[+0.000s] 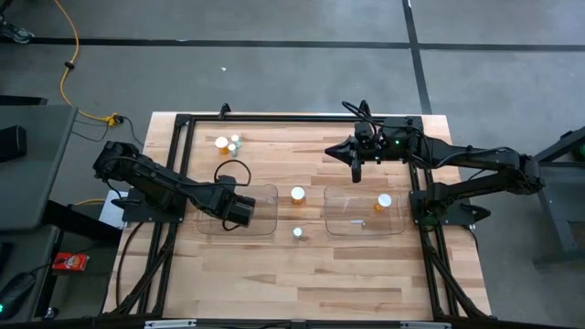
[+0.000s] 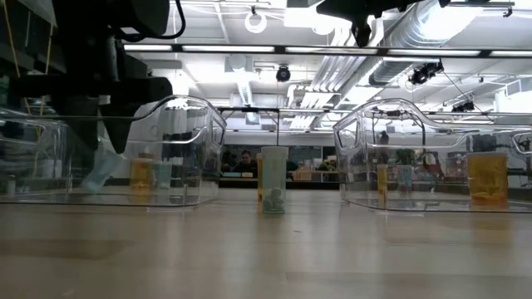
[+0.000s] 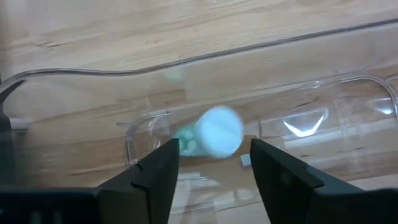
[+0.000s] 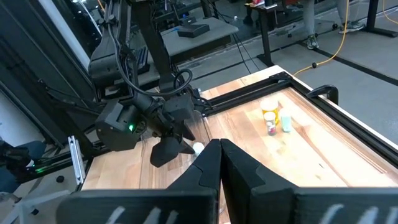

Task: Pick and place medicine bottles into bin by pill shape (circle, oval)
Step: Put the right blue capsule bottle into the right transparent bin

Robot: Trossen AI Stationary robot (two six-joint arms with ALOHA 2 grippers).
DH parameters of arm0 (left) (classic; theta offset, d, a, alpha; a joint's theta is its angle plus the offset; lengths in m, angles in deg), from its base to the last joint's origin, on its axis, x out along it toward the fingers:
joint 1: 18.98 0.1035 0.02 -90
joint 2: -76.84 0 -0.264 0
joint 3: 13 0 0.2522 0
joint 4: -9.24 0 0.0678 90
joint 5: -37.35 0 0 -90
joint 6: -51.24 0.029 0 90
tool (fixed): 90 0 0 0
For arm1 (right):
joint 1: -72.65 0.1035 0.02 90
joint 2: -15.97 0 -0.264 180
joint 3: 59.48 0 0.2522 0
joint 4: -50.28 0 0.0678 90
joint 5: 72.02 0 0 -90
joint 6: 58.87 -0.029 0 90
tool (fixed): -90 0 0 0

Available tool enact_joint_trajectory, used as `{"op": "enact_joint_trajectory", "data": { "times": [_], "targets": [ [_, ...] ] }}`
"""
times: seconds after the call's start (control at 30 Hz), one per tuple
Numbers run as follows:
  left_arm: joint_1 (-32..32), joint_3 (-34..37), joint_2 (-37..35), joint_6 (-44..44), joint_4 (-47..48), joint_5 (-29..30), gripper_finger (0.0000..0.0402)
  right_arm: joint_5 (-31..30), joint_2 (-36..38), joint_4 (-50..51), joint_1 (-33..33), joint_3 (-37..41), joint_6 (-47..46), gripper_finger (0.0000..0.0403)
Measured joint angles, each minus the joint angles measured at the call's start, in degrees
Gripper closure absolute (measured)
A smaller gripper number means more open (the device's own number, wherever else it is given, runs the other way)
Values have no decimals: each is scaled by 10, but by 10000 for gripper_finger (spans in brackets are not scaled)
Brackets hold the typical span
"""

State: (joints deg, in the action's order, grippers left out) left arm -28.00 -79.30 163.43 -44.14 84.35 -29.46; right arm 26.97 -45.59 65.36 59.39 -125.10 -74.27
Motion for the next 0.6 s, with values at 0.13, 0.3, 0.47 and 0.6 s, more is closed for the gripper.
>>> {"op": "enact_joint_trajectory", "data": {
  "times": [0.13, 0.3, 0.47, 0.6],
  "targets": [
    [0, 0, 0, 11, 0, 0, 189, 0, 0, 0, 0, 0, 0, 403],
    [0, 0, 0, 12, 0, -1, 173, 0, 0, 0, 0, 0, 0, 403],
    [0, -11, -40, 74, 4, -7, 167, 0, 0, 0, 0, 0, 0, 403],
    [0, -48, -108, 176, 4, -2, 167, 0, 0, 3, 0, 0, 0, 403]
  ]
}}
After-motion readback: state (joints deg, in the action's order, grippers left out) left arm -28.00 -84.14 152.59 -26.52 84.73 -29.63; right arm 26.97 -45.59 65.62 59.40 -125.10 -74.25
